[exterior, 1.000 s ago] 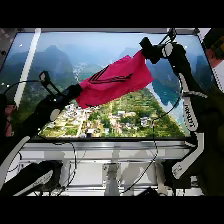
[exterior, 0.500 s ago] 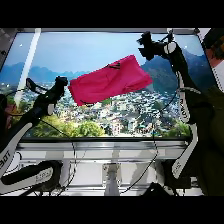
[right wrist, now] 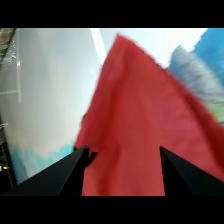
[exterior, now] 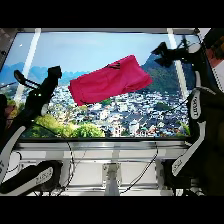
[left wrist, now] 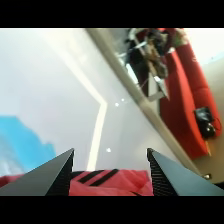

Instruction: Fold the clothes and pants, and hang the long-sleeved shirts on hangers.

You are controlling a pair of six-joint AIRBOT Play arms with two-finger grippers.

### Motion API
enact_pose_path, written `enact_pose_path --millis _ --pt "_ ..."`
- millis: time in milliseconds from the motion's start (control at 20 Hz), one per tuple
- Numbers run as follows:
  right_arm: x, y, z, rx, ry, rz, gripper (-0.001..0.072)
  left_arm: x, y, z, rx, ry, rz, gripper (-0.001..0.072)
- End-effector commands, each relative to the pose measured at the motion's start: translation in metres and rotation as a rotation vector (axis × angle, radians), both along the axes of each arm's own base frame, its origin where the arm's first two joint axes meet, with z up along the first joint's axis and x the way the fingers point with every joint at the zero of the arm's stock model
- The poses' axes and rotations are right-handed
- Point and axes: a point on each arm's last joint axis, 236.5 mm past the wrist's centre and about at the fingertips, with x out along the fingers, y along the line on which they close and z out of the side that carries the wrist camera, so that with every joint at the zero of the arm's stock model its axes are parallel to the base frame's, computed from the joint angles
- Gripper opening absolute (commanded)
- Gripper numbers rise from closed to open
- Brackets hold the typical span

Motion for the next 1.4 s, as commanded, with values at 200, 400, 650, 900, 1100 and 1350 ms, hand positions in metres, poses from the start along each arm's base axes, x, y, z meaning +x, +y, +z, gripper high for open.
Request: enact_pose_path --millis 200,400,650,900,1100,1350 --pt "-0.078 -0.028 -0.051 0.071 0.303 0.149 0.0577 -0.027 -0.01 0.064 0.133 -0.131 -0.05 0.0528" --pt "-0.101 -0.01 -0.084 0.129 0.423 0.229 0.063 -0.03 -0.006 0.058 0.145 -0.085 -0.031 0.0528" --pt "-0.089 0.019 -0.103 0.209 0.414 0.243 0.0633 -0.031 -0.014 0.058 0.143 -0.085 -0.048 0.0529" --pt "-0.067 0.029 -0.11 0.181 0.368 0.177 0.0669 -0.032 -0.019 0.058 0.143 -0.086 -0.061 0.0529" --pt "-0.068 0.028 -0.123 0.121 0.414 0.13 0.0669 -0.032 -0.023 0.058 0.142 -0.086 -0.067 0.0528" --pt "-0.074 0.023 -0.12 0.112 0.438 0.142 0.0668 -0.032 -0.022 0.058 0.139 -0.086 -0.066 0.0528"
